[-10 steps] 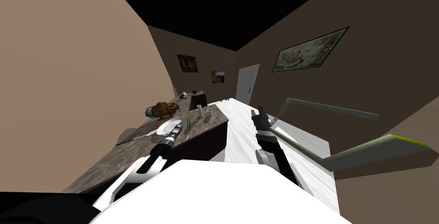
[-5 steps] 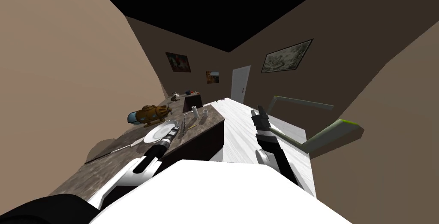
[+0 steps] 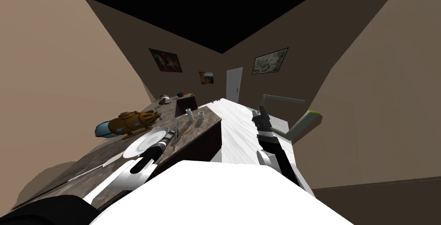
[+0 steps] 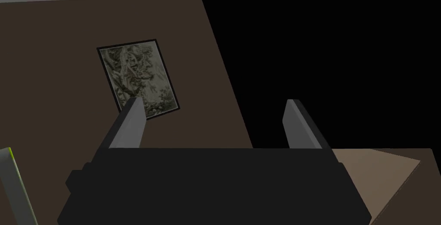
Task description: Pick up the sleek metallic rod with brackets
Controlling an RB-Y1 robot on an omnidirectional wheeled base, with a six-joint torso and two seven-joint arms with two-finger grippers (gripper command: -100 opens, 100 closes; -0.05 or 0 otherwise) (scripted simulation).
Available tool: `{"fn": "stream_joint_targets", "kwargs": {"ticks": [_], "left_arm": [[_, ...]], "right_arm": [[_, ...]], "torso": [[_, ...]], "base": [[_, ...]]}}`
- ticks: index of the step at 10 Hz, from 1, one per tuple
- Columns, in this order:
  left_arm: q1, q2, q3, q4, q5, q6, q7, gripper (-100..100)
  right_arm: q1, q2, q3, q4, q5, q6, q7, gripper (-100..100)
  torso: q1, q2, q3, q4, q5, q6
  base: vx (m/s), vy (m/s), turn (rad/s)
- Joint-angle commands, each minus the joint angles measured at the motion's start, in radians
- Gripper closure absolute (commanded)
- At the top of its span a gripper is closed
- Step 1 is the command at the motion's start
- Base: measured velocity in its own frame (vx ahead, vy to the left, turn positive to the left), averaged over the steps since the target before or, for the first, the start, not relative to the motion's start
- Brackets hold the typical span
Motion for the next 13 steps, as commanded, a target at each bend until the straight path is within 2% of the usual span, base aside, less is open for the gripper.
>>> {"fn": "stream_joint_targets", "kwargs": {"ticks": [1, 3, 6, 7, 12, 13], "left_arm": [[0.016, 0.015, 0.008, 0.002, -0.002, 0.046, 0.003, -100], [0.028, 0.030, 0.015, 0.006, 0.000, 0.082, 0.006, -100], [0.064, 0.071, 0.030, 0.016, 0.004, 0.173, 0.018, -100], [0.064, 0.071, 0.030, 0.016, 0.004, 0.179, 0.018, -100], [0.128, 0.132, 0.034, 0.032, 0.015, 0.292, 0.046, -100], [0.151, 0.154, 0.029, 0.038, 0.020, 0.318, 0.058, -100]], "right_arm": [[0.000, 0.000, 0.000, 0.000, 0.000, 0.000, 0.000, 0], [0.000, 0.000, 0.000, 0.000, 0.000, 0.000, 0.000, 0], [0.000, 0.000, 0.000, 0.000, 0.000, 0.000, 0.000, 0], [0.000, 0.000, 0.000, 0.000, 0.000, 0.000, 0.000, 0], [0.000, 0.000, 0.000, 0.000, 0.000, 0.000, 0.000, 0], [0.000, 0.000, 0.000, 0.000, 0.000, 0.000, 0.000, 0]], "torso": [[0.000, 0.000, 0.000, 0.000, 0.000, 0.000], [0.000, 0.000, 0.000, 0.000, 0.000, 0.001], [0.001, 0.000, 0.000, 0.000, 0.000, 0.001], [0.001, 0.000, 0.000, 0.000, 0.000, 0.001], [0.004, 0.000, 0.000, 0.000, 0.001, 0.000], [0.004, -0.001, 0.000, 0.000, 0.001, 0.000]], "base": [[-0.003, 0.021, -0.260], [-0.008, 0.032, -0.235], [-0.007, 0.033, -0.284], [-0.008, 0.037, -0.100], [-0.013, 0.063, -0.236], [0.004, 0.105, -0.291]]}}
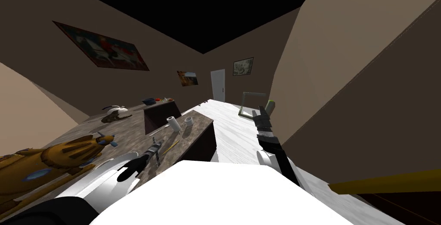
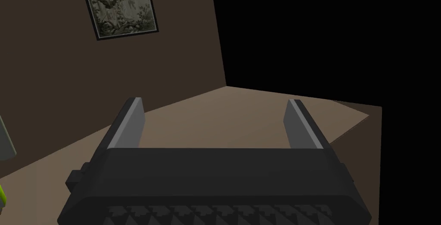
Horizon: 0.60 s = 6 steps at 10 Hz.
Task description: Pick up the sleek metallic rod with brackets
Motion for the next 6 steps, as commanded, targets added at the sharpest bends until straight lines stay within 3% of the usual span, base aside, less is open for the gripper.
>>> {"fn": "stream_joint_targets", "kwargs": {"ticks": [1, 2, 3, 4, 5, 6], "left_arm": [[0.017, 0.034, -0.003, 0.008, 0.016, 0.029, 0.014, -100], [0.032, 0.050, -0.009, 0.012, 0.019, 0.040, 0.022, -100], [0.028, 0.030, -0.008, 0.001, 0.008, 0.034, 0.016, -100], [0.030, 0.032, -0.008, -0.001, 0.008, 0.038, 0.017, 0], [0.012, 0.024, -0.010, 0.030, 0.003, 0.022, 0.012, -100], [0.001, 0.019, -0.012, 0.048, 0.000, 0.013, 0.008, -100]], "right_arm": [[0.000, 0.000, 0.000, 0.000, 0.000, 0.000, 0.000, 0], [0.000, 0.000, 0.000, 0.000, 0.000, 0.000, 0.000, 0], [0.000, 0.000, 0.000, 0.000, 0.000, 0.000, 0.000, 0], [0.000, 0.000, 0.000, 0.000, 0.000, 0.000, 0.000, 0], [0.000, 0.000, 0.000, 0.000, 0.000, 0.000, 0.000, 0], [0.000, 0.000, 0.000, 0.000, 0.000, 0.000, 0.000, 0]], "torso": [[0.000, 0.000, 0.000, 0.000, 0.000, 0.000], [0.001, 0.000, 0.000, 0.000, 0.000, 0.000], [0.001, 0.001, 0.000, 0.000, 0.000, 0.000], [-0.002, 0.000, 0.000, 0.000, 0.000, -0.001], [-0.005, 0.000, 0.000, 0.000, -0.001, -0.001], [-0.006, -0.001, 0.000, 0.000, -0.001, -0.001]], "base": [[-0.016, 0.123, -0.193], [-0.022, 0.118, -0.206], [-0.009, 0.057, -0.050], [-0.002, 0.011, 0.006], [-0.001, 0.010, -0.027], [-0.008, 0.008, -0.026]]}}
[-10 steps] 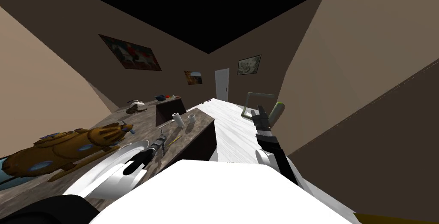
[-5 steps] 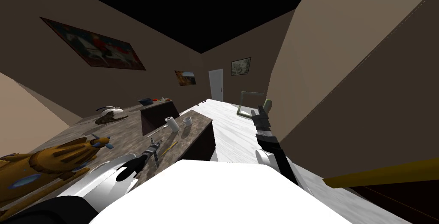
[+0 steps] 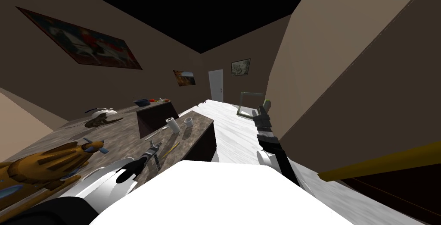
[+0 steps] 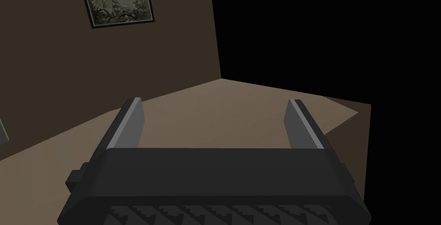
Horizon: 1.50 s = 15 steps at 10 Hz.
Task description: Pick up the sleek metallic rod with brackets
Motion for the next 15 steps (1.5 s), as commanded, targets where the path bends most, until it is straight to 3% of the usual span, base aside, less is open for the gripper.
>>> {"fn": "stream_joint_targets", "kwargs": {"ticks": [1, 2, 6, 7, 8, 15], "left_arm": [[0.000, 0.000, 0.000, 0.000, 0.000, 0.000, 0.000, -100], [-0.001, 0.000, 0.000, 0.003, 0.000, -0.003, -0.001, 100], [0.000, 0.000, 0.001, 0.003, 0.000, -0.002, -0.001, 100], [0.000, 0.000, 0.001, 0.003, 0.000, -0.002, -0.001, 0], [0.015, 0.031, 0.035, -0.020, 0.004, -0.012, 0.024, -100], [0.150, 0.138, 0.101, -0.078, 0.064, -0.024, 0.134, -100]], "right_arm": [[0.000, 0.000, 0.000, 0.000, 0.000, 0.000, 0.000, 0], [0.000, 0.000, 0.000, 0.000, 0.000, 0.000, 0.000, 0], [0.000, 0.000, 0.000, 0.000, 0.000, 0.000, 0.000, 0], [0.000, 0.000, 0.000, 0.000, 0.000, 0.000, 0.000, 0], [0.000, 0.000, 0.000, 0.000, 0.000, 0.000, 0.000, 0], [0.000, 0.000, 0.000, 0.000, 0.000, 0.000, 0.000, 0]], "torso": [[0.000, 0.000, 0.000, 0.000, 0.000, 0.000], [-0.001, 0.000, 0.000, 0.000, 0.000, 0.000], [-0.001, -0.002, -0.001, 0.000, 0.000, 0.002], [-0.001, -0.002, -0.001, 0.000, 0.000, 0.002], [-0.001, -0.002, -0.001, 0.000, 0.000, 0.002], [-0.003, 0.002, 0.001, 0.001, 0.000, 0.002]], "base": [[0.000, 0.000, 0.000], [0.000, 0.000, 0.000], [0.000, 0.000, 0.000], [0.000, 0.000, 0.000], [-0.031, -0.017, -0.158], [-0.063, -0.027, -0.159]]}}
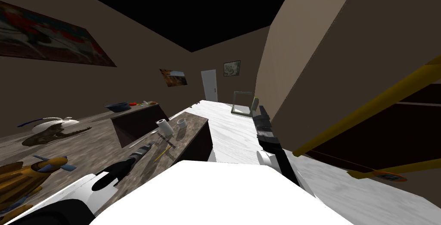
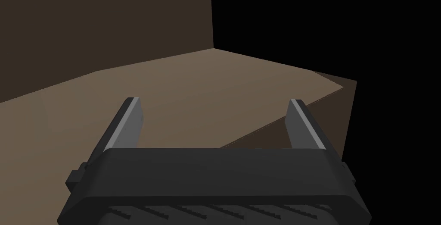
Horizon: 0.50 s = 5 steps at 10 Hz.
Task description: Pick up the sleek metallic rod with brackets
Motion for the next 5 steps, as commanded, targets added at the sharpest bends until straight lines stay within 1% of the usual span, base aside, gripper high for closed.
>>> {"fn": "stream_joint_targets", "kwargs": {"ticks": [1, 5], "left_arm": [[0.031, 0.024, 0.011, -0.014, 0.016, 0.002, 0.026, -100], [0.105, 0.073, 0.034, -0.049, 0.054, 0.004, 0.076, -100]], "right_arm": [[0.000, 0.000, 0.000, 0.000, 0.000, 0.000, 0.000, 0], [0.000, 0.000, 0.000, 0.000, 0.000, 0.000, 0.000, 0]], "torso": [[0.000, 0.000, 0.000, 0.000, 0.000, 0.000], [0.000, -0.001, 0.000, 0.000, 0.000, 0.000]], "base": [[-0.050, -0.016, -0.171], [-0.047, -0.015, -0.137]]}}
